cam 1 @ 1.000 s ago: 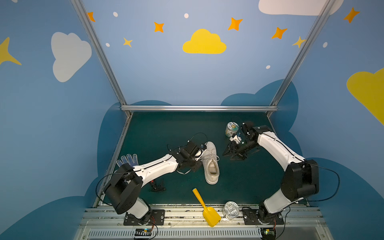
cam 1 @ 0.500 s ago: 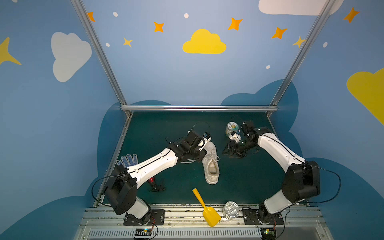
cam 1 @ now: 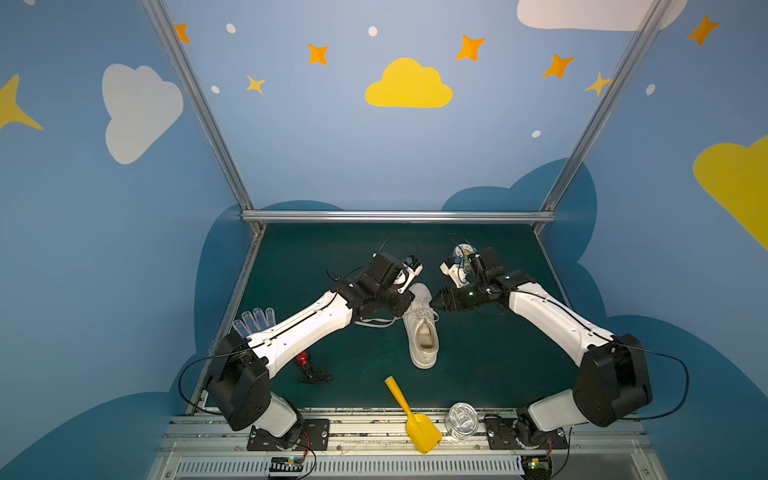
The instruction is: Tie the shoes
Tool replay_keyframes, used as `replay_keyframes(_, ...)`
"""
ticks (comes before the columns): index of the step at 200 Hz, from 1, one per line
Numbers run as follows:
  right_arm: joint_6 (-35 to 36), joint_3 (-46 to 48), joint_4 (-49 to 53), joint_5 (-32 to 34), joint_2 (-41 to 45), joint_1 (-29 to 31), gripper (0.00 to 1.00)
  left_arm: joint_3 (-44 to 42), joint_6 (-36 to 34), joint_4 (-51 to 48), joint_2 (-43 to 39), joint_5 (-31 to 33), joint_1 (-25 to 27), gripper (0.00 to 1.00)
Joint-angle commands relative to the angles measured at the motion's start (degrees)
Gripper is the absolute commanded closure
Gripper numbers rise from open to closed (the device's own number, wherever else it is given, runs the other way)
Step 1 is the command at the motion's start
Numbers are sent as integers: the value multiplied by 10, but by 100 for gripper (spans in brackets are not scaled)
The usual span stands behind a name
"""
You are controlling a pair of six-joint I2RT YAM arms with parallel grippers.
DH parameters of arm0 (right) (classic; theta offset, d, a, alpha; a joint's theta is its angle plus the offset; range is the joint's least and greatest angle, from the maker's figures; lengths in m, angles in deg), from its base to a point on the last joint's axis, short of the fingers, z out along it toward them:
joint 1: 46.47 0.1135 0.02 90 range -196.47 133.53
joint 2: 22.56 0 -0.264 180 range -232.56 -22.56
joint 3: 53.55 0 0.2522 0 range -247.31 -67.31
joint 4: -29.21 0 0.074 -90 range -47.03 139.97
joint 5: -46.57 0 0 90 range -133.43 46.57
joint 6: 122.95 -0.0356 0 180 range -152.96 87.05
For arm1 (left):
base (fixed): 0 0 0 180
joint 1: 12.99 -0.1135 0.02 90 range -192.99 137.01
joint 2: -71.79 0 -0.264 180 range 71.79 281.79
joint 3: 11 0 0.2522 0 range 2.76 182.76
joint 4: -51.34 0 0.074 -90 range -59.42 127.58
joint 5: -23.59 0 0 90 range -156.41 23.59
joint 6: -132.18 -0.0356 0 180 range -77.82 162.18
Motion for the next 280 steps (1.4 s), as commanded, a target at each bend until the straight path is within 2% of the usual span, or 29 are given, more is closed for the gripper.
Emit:
replay_keyframes(1,34,14,-89,5,9,15,35,8,9,-18,-18,-12,-4,97)
replay_keyframes(121,48,7,-182,-25,-72,57,34,4,20,-15,-31,-17,-4,97)
replay_keyframes(156,29,4,-192,19,-91,62,35,-3,25,-13,-37,-20,-4,97)
replay_keyframes(221,-23,33,-251,71,-71,68,35,-27,39,4,-43,-36,-3,97)
replay_keyframes(261,-55,44,-229,141,-56,66,35,-43,57,27,-29,-72,-4,97)
replay_keyframes(280,-61,52,-223,150,-53,63,34,-53,68,43,-19,-82,-2,97)
